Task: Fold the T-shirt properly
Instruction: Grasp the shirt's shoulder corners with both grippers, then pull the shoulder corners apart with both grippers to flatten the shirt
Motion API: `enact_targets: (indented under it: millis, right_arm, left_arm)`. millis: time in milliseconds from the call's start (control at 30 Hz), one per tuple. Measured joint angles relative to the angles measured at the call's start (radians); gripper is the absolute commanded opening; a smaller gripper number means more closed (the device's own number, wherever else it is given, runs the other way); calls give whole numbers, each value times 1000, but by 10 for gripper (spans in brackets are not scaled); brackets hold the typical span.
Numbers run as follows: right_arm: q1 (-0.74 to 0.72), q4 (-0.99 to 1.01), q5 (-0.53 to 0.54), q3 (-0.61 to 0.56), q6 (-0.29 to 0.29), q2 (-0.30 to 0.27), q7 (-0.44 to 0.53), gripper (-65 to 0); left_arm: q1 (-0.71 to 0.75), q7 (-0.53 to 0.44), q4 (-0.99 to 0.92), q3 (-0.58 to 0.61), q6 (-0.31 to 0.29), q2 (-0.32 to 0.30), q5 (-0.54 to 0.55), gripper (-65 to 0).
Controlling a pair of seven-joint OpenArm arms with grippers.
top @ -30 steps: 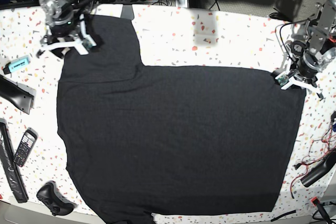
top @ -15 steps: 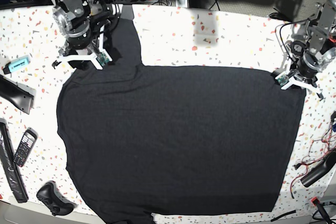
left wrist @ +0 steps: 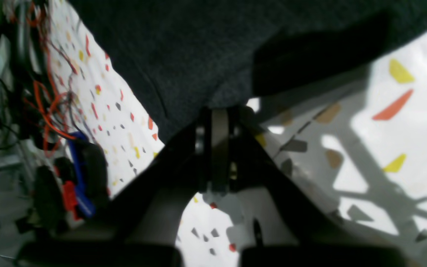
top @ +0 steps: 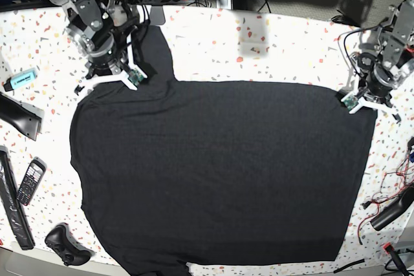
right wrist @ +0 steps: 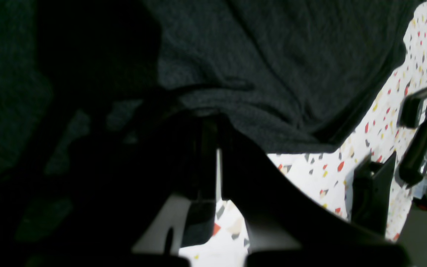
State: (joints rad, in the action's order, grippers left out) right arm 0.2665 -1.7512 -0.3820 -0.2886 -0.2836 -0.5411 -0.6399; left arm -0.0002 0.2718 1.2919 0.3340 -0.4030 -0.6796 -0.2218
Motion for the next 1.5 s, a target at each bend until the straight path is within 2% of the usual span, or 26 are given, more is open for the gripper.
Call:
enact_targets:
  millis: [133, 267, 367, 567, 633, 867, 933, 1100, 1267, 1500]
  right_arm:
    - [34, -62, 12, 0, 11, -74, -46, -650]
    - [136, -118, 56, 59, 17, -134, -53, -650]
    - [230, -169, 68, 126, 12, -134, -56, -650]
    - [406, -298, 61, 250, 19, -136, -44, -650]
    - [475, -320, 65, 275, 18, -135, -51, -650]
    - [621, -343, 63, 344, 44, -96, -40, -650]
    - [644, -346, 64, 346, 44, -84, -34, -650]
    - [705, -346, 55, 347, 44, -87, -41, -650]
    - [753, -346, 53, 347, 44, -87, -58, -650]
    - [756, -347, 49, 347, 44, -87, -60, -650]
  left_arm:
    - [0, -6, 1, 0, -6, -37, 118, -650]
    - [3, 43, 7, 1, -20, -67, 188, -650]
    - [27, 67, 45, 0, -16, -77, 197, -650]
    - [157, 137, 195, -8, 91, -76, 181, -650]
    - [214, 148, 237, -47, 105, -74, 182, -650]
    - [430, 154, 349, -284, 87, -60, 190, -650]
    - [487, 156, 390, -335, 60, -50, 190, -650]
    - [597, 149, 459, -440, 32, -19, 192, -650]
    - [661, 155, 472, -491, 21, -14, 192, -650]
    - [665, 163, 473, -491, 18, -14, 193, -650]
